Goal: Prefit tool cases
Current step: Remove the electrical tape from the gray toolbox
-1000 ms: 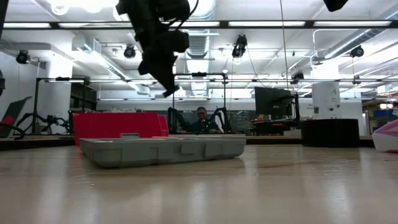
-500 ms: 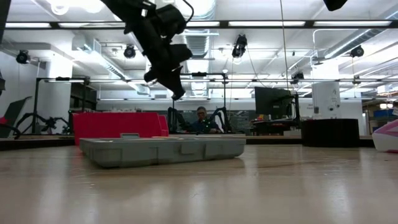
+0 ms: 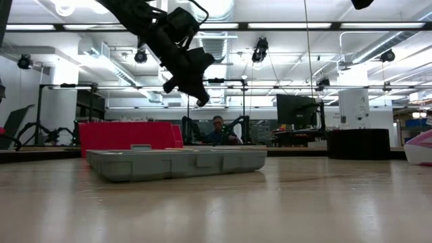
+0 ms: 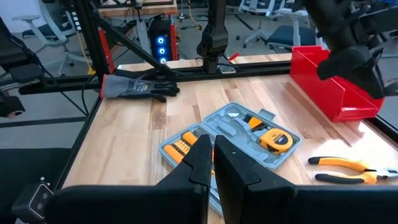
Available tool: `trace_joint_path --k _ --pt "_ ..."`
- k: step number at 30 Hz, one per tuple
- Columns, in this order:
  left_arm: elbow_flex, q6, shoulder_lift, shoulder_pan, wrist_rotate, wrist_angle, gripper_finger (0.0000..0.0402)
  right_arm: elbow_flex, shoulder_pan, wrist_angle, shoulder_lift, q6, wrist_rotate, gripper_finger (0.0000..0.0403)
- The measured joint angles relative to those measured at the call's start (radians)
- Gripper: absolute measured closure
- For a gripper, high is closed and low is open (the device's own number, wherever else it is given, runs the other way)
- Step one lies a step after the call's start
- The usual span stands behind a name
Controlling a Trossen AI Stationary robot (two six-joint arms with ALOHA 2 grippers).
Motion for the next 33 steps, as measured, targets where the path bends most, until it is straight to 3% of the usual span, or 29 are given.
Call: trace_joint_path --k 13,28,33 --pt "0.067 -0.019 0.197 0.005 -0.027 0.027 0.0393 0.0 0.0 0.0 0.0 0.008 0.0 0.0403" --pt "0.346 -0.035 0.398 0.048 -0.029 -0.282 0.0392 0.0 0.0 0.0 0.0 0.025 0.0 0.0403" --pt "0.378 -0.035 0.414 0.071 -0.026 -0.328 0.0392 0.0 0.0 -0.001 0.0 0.024 0.0 0.0403"
